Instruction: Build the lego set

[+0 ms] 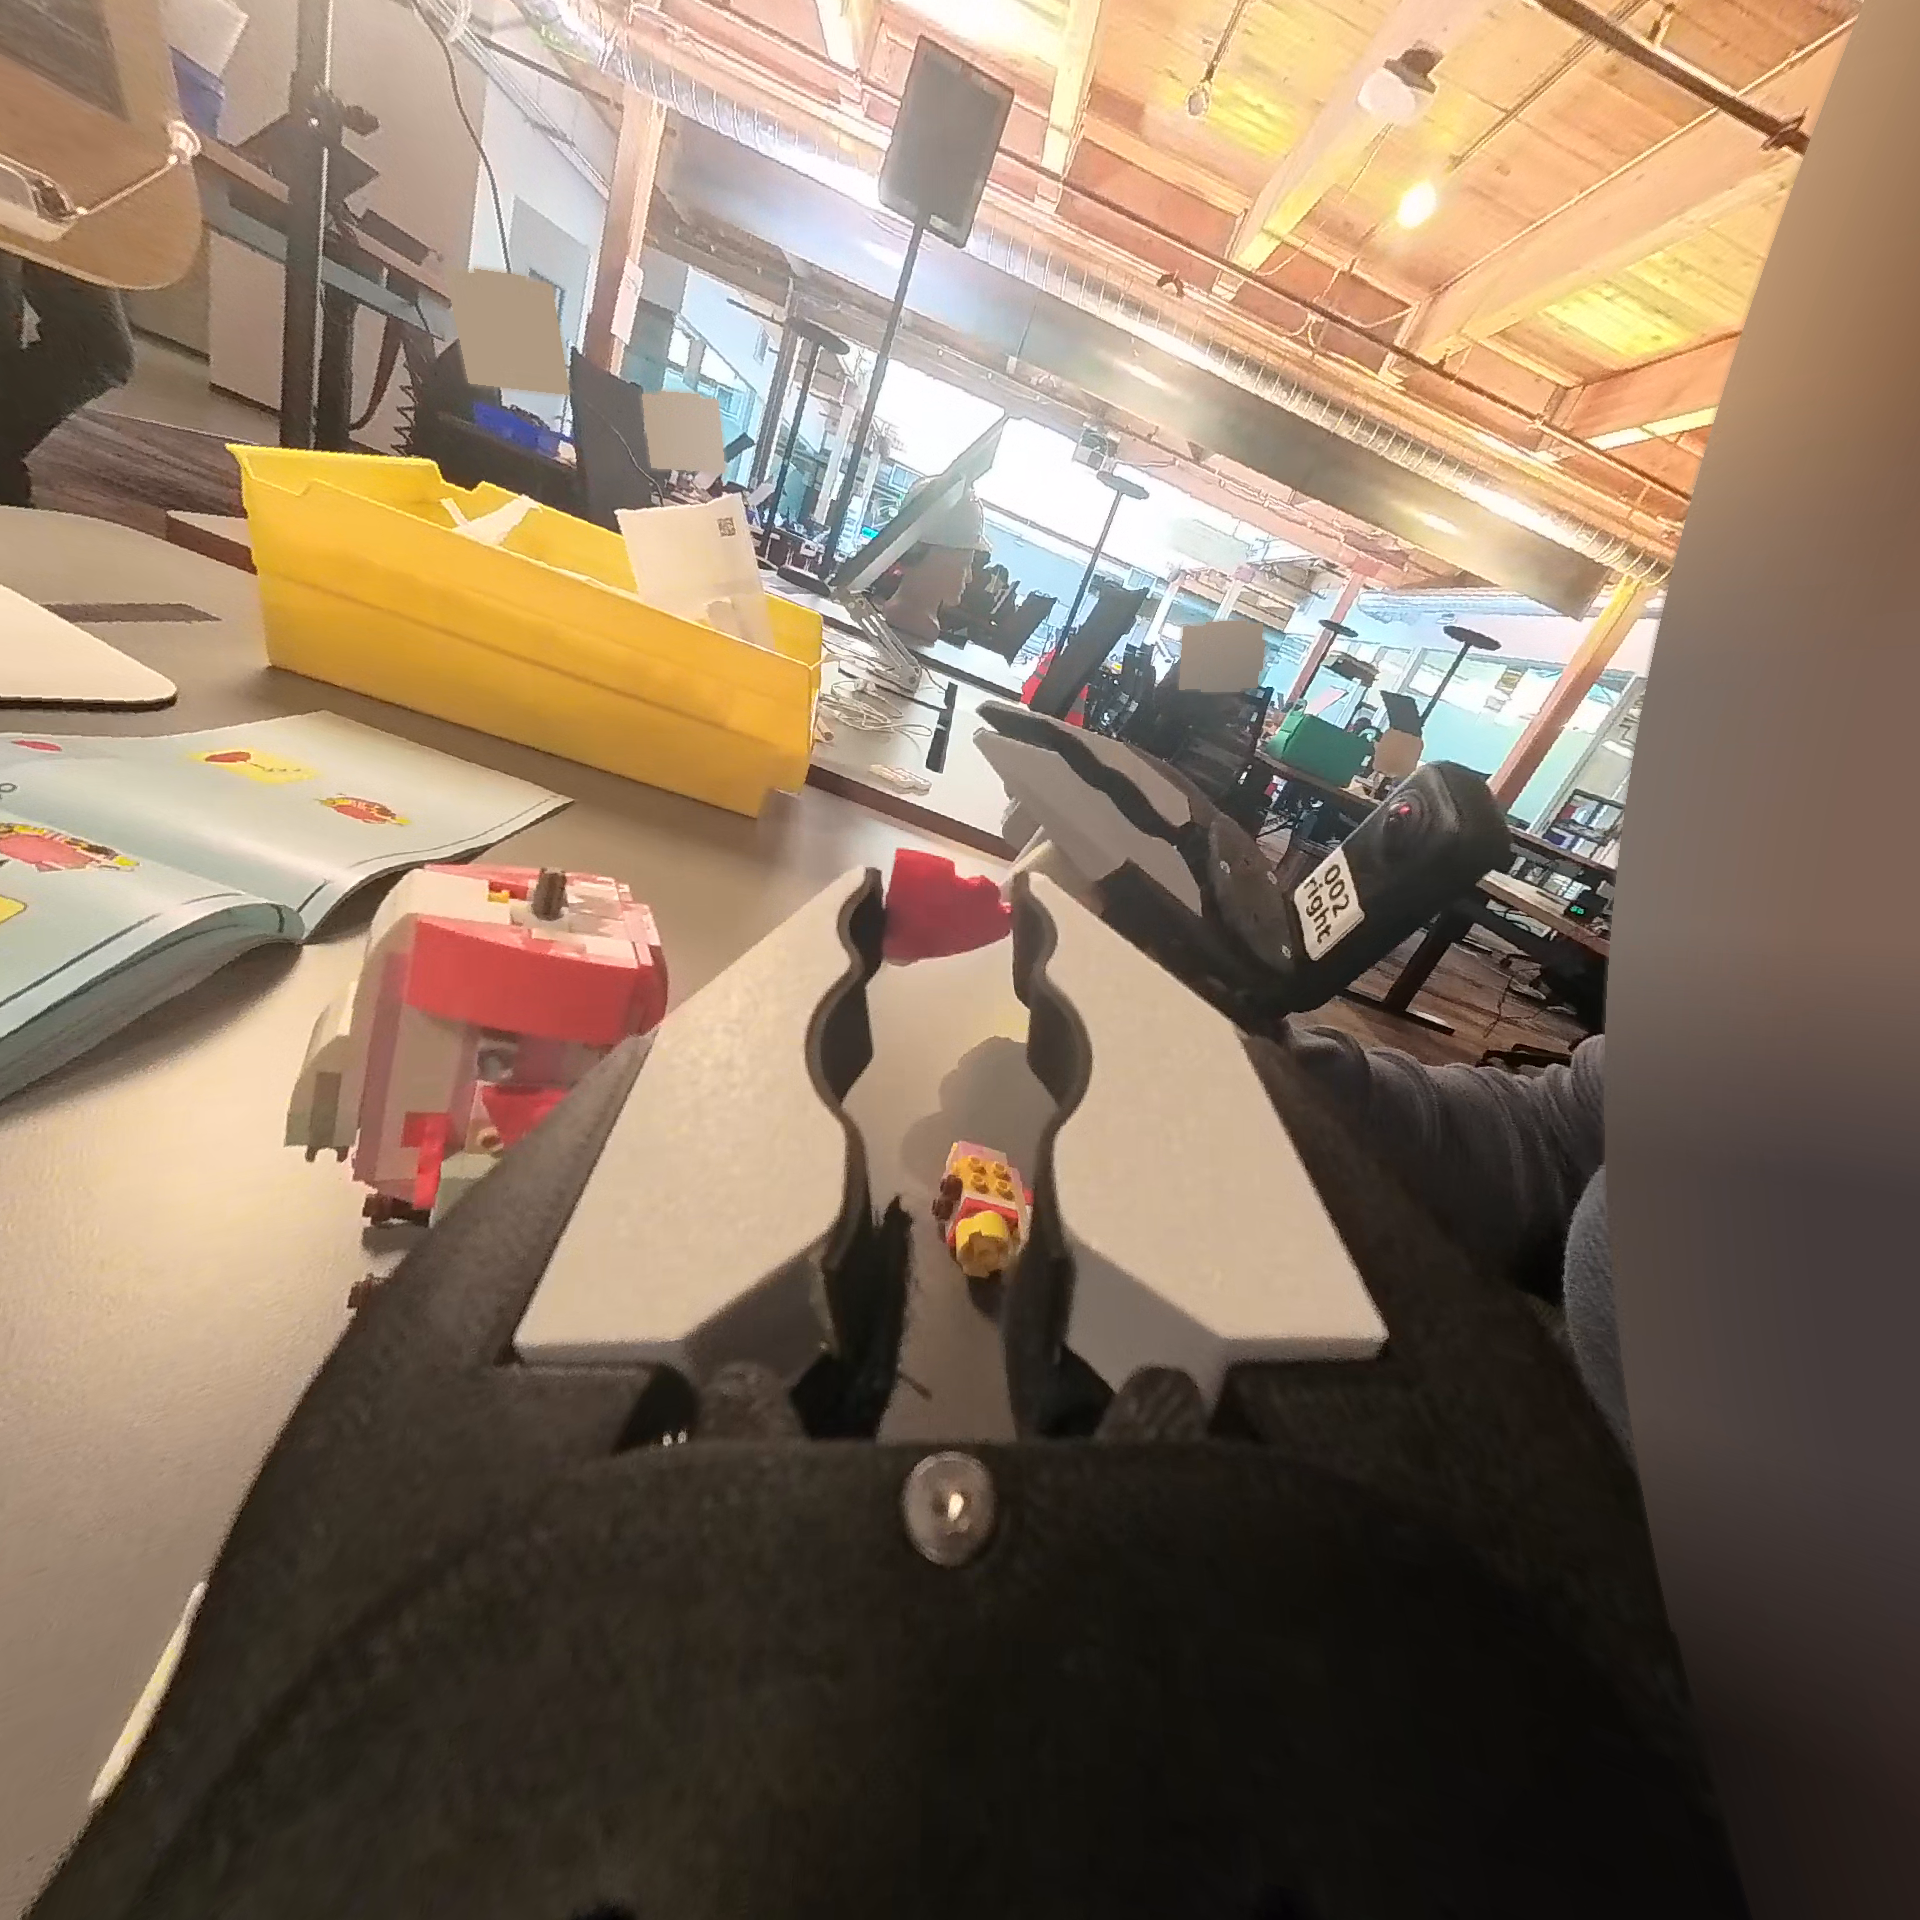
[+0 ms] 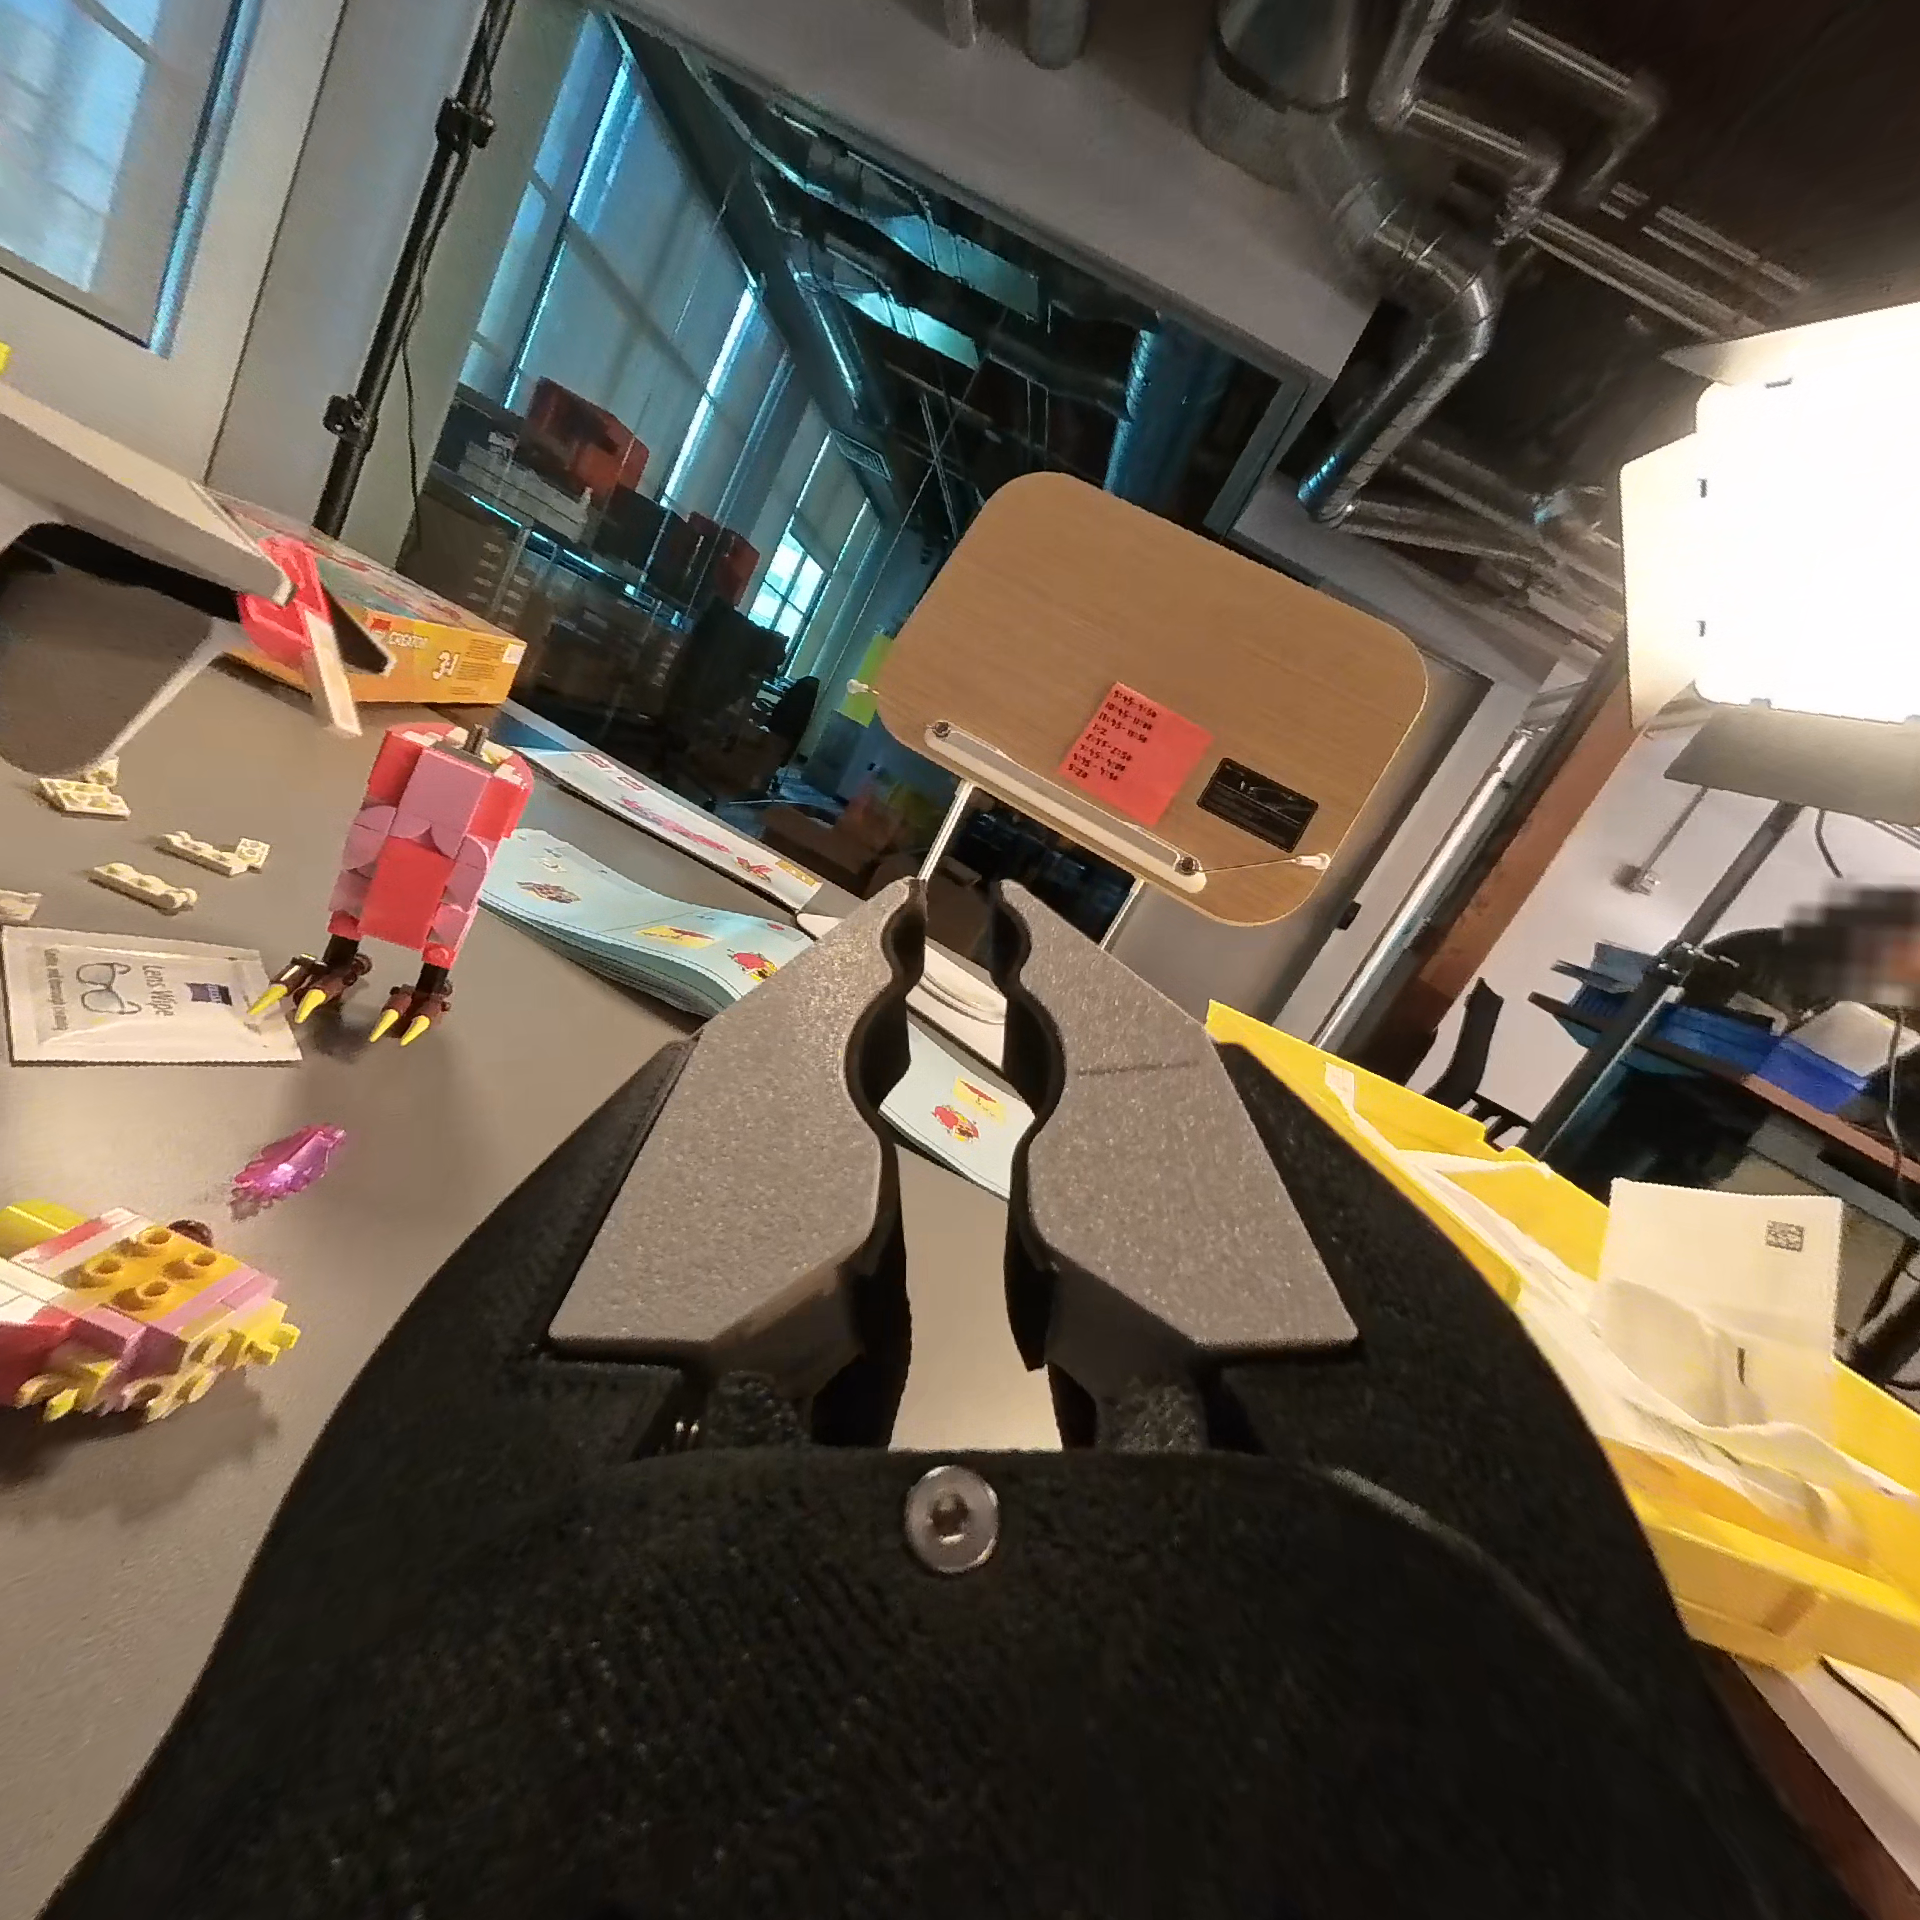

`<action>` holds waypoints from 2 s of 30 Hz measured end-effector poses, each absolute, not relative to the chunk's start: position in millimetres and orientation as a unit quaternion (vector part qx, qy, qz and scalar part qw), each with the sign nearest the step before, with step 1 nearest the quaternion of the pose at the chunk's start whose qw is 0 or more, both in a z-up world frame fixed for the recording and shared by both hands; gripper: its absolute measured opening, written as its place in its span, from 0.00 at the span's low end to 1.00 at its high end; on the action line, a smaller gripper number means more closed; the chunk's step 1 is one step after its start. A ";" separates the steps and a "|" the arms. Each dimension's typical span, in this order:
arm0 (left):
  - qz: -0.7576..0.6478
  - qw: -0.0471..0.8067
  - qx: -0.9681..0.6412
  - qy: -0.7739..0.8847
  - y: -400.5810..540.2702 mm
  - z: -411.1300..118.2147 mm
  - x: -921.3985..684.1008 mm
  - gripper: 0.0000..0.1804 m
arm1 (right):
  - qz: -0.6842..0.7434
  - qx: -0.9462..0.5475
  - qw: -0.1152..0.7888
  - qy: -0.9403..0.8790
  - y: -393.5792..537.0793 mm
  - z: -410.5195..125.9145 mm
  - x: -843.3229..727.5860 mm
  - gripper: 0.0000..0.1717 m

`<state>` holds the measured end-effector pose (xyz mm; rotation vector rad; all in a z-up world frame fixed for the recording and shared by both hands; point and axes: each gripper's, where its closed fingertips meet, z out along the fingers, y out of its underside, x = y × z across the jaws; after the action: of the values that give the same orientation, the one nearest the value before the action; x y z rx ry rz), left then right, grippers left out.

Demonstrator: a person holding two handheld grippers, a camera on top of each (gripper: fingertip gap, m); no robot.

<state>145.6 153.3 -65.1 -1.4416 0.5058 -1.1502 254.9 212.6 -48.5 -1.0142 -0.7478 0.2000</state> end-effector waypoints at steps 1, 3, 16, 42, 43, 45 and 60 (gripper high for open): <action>-0.492 0.576 -0.616 0.217 153.2 -65.2 145.7 0.13 | 0.095 -0.474 0.803 -0.349 212.9 -48.7 255.0 0.05; -0.492 0.576 -0.616 0.218 153.0 -65.4 146.1 0.13 | 0.096 -0.475 0.802 -0.349 213.2 -49.1 255.0 0.05; -0.503 0.565 -0.615 0.223 150.1 -66.1 151.0 0.13 | 0.092 -0.389 0.749 -0.529 151.8 -77.8 182.1 0.13; -0.514 0.531 -0.634 0.227 148.8 -75.8 162.1 0.12 | 0.010 -0.398 0.755 -0.520 147.7 -80.2 146.4 0.11; -0.521 0.527 -0.634 0.223 149.3 -76.1 161.8 0.12 | 0.009 -0.398 0.754 -0.522 147.9 -80.8 146.0 0.11; -0.536 0.517 -0.631 0.216 149.2 -75.9 161.8 0.13 | 0.007 -0.399 0.754 -0.523 149.0 -81.3 145.6 0.10; -0.372 0.450 -0.714 0.387 128.3 -125.5 197.7 0.33 | 0.160 -0.553 0.738 -0.352 181.7 -60.7 232.1 0.01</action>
<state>197.7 128.3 -125.5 -1.7650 0.9574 -0.9210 232.1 181.7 -60.7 -1.2141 -0.7728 0.3520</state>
